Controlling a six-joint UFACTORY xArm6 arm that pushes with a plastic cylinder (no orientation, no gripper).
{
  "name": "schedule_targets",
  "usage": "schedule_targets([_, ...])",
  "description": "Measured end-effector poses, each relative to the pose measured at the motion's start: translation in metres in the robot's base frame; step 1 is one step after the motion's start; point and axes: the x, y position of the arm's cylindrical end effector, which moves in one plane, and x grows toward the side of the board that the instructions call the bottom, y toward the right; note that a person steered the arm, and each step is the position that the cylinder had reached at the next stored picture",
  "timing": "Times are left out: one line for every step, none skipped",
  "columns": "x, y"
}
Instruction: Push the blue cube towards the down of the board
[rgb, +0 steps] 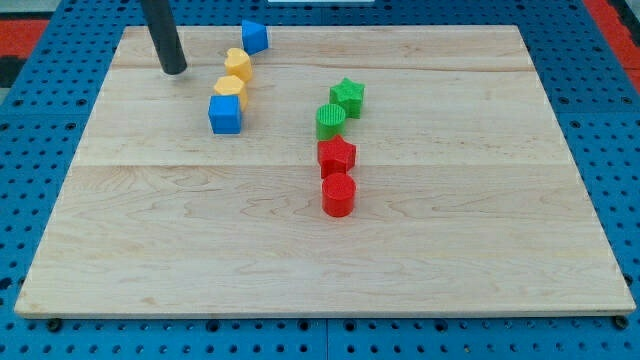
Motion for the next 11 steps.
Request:
schedule_targets([0.012,0.036])
schedule_targets([0.043,0.064])
schedule_targets([0.074,0.082])
schedule_targets([0.118,0.083])
schedule_targets([0.160,0.083])
schedule_targets([0.169,0.064])
schedule_targets([0.133,0.066])
schedule_targets([0.121,0.060])
schedule_targets([0.117,0.042])
schedule_targets([0.124,0.054])
schedule_targets([0.148,0.053])
